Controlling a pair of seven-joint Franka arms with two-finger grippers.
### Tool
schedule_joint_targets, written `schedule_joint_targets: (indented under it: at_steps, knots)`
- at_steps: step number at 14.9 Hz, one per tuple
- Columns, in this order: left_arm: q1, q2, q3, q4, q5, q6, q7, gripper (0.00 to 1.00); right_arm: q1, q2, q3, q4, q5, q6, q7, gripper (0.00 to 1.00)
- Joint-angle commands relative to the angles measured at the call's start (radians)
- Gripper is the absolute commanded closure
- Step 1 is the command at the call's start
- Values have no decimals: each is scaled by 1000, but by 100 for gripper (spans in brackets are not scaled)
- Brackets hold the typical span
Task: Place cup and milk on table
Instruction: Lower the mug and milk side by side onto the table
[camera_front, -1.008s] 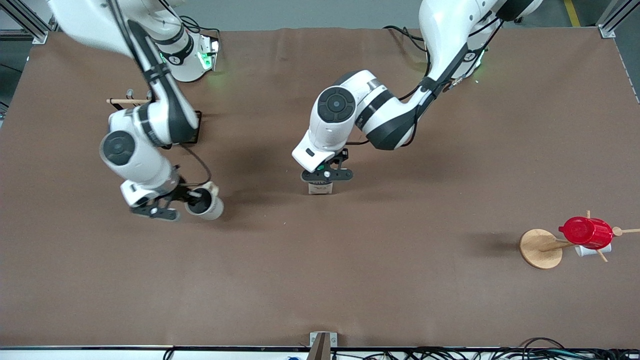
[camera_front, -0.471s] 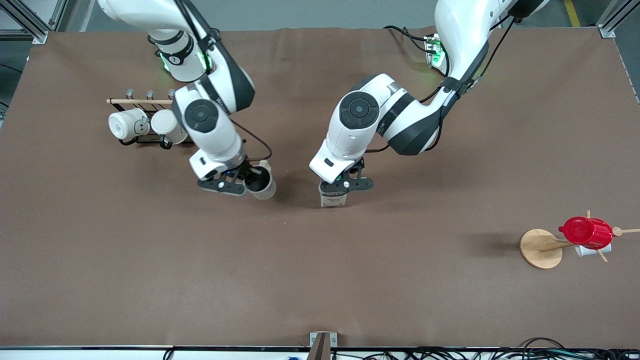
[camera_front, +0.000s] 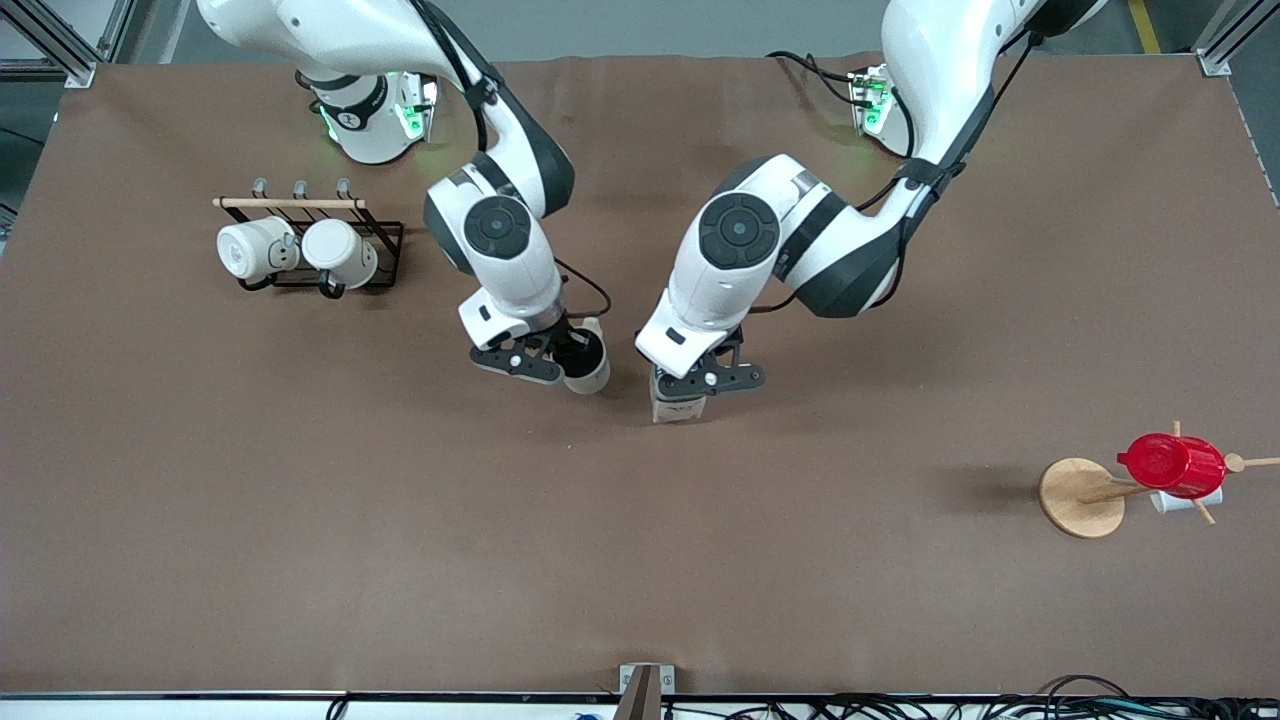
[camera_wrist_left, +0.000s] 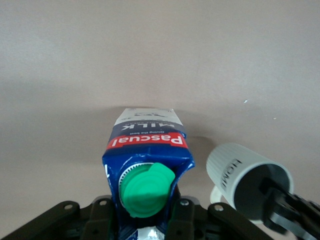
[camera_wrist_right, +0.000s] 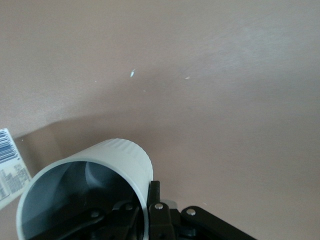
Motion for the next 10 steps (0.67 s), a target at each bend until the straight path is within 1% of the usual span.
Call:
schedule_joint_targets:
  at_steps: [1,4,5,6,7,8,10]
  knots:
    - [-3,-11,-4,-13,16,-15,-1,66,38,83,-12,87,10,-1,38,99]
    - [-14,-3,-4,-13,16,-15,-6,66,43,108,-12,99,4,26,67,98]
    - [-16,1,-6,-13,16,-15,-8,65,43,111,-12,99,4,38,68,95]
    - [-17,1,-6,-13,16,-15,-8,63,42,111,-12,99,5,40,68,72]
    - [-17,1,-6,-13,15,-15,-8,62,42,111,-12,98,5,40,70,25]
    - [-17,1,-6,-15,15,-15,-8,57,42,111,-14,96,5,34,70,0]
    - [-19,3,-7,-16,15,-15,-9,53,32,96,-14,91,4,17,64,0]
